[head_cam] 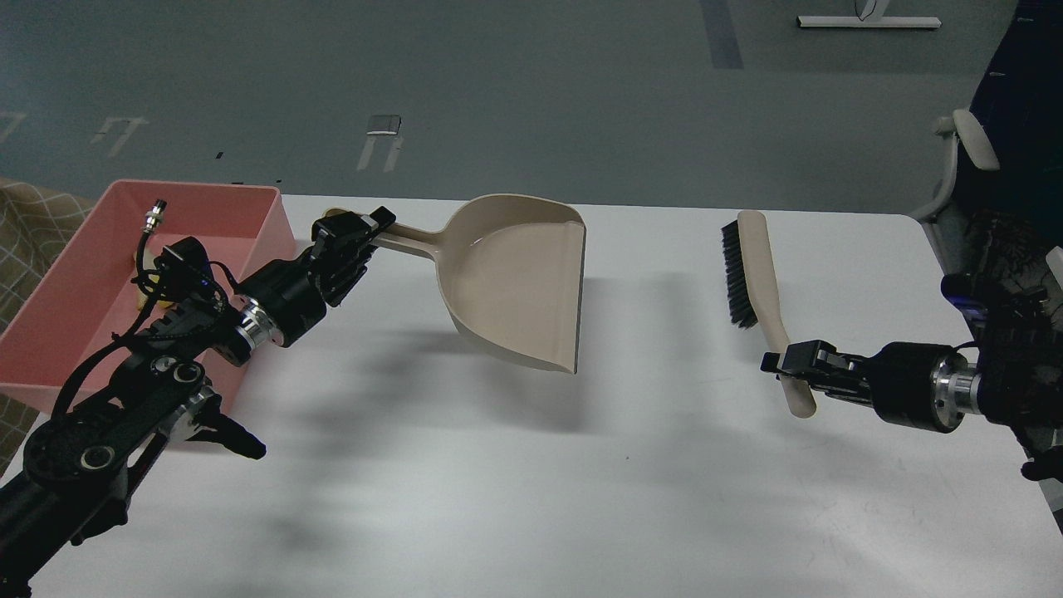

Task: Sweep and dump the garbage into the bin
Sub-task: 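Lower the dustpan onto the table with the left gripper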

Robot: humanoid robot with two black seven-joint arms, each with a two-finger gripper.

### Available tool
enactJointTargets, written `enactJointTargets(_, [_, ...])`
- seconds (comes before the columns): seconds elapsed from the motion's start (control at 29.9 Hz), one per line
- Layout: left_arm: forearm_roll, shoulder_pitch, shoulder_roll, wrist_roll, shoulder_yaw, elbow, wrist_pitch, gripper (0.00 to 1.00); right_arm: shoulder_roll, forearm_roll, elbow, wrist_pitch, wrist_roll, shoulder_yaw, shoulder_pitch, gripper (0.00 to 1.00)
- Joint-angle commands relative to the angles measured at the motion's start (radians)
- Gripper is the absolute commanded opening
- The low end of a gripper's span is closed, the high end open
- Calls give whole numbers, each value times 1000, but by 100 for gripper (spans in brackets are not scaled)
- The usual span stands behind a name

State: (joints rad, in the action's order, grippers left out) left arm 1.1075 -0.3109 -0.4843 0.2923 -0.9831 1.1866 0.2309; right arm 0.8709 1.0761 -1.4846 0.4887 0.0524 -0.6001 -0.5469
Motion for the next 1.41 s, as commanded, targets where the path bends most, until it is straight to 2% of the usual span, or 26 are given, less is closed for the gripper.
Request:
enactJointTargets(0.0, [29, 15, 15, 8, 15, -11, -33, 0, 0, -1, 23, 0, -83, 0, 15, 0])
enactJointTargets(0.1, [31, 22, 20, 34, 50, -15, -56, 0, 2, -19, 35, 0, -126, -1, 38, 0])
enactJointTargets(0.17, [31, 24, 20, 39, 67, -15, -67, 0, 10, -25, 35, 0, -129, 0, 45, 0])
enactJointTargets(0.3, [32, 27, 24, 54, 89, -25, -113, 0, 22, -24, 38, 0, -129, 0, 54, 0])
enactJointTargets(0.44, [35, 27, 41, 56, 100, -38, -116, 0, 37, -21, 44, 0, -124, 6, 54, 0])
enactJointTargets(0.57, [48, 27, 56, 88, 124, -74, -136, 0, 74, -5, 43, 0, -121, 22, 56, 0])
enactJointTargets(1.04, [48, 29, 56, 90, 133, -79, -140, 0, 80, 24, 38, 0, -121, 37, 56, 0])
enactJointTargets(1.1, [48, 29, 58, 88, 135, -84, -140, 7, 79, 24, 40, 0, -121, 37, 58, 0])
enactJointTargets(1.17, [48, 29, 58, 88, 141, -88, -142, 23, 79, 24, 40, 0, -121, 37, 58, 0])
enactJointTargets(1.24, [48, 29, 58, 88, 146, -94, -143, 31, 79, 24, 40, 0, -121, 37, 61, 0])
enactJointTargets(1.31, [46, 27, 61, 88, 150, -99, -143, 49, 74, 24, 40, 0, -121, 37, 61, 0])
enactJointTargets(1.37, [46, 29, 59, 90, 150, -99, -142, 58, 71, 24, 40, 0, -121, 37, 61, 0])
